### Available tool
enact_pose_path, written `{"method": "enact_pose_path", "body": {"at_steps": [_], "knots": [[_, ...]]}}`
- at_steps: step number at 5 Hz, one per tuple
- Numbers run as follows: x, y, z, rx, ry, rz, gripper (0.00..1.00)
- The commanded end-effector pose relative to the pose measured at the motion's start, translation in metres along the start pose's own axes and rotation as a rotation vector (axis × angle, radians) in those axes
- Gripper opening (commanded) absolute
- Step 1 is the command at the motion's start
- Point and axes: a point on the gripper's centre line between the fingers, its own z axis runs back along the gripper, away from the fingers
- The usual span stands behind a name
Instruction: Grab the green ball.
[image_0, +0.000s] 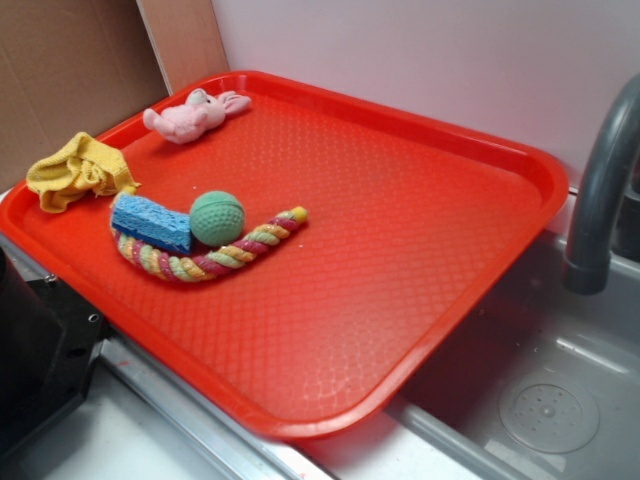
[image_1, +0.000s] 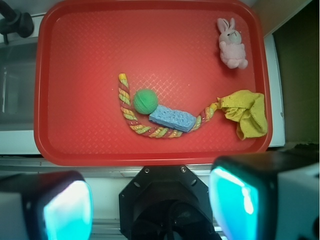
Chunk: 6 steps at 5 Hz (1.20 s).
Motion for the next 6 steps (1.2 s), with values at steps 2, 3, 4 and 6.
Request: {"method": "enact_pose_path", "body": {"at_steps": [2, 3, 4, 6], "knots": [[0.021, -0.002, -0.045, -0.062, -0.037, -0.248, 1.0], [0.031, 0.0, -0.083, -0.076, 0.002, -0.455, 1.0], [0.05, 0.004, -0.129, -0.07, 0.082, -0.535, 1.0], [0.045, -0.001, -0.201, -0.055, 0.127, -0.613, 1.0]]}}
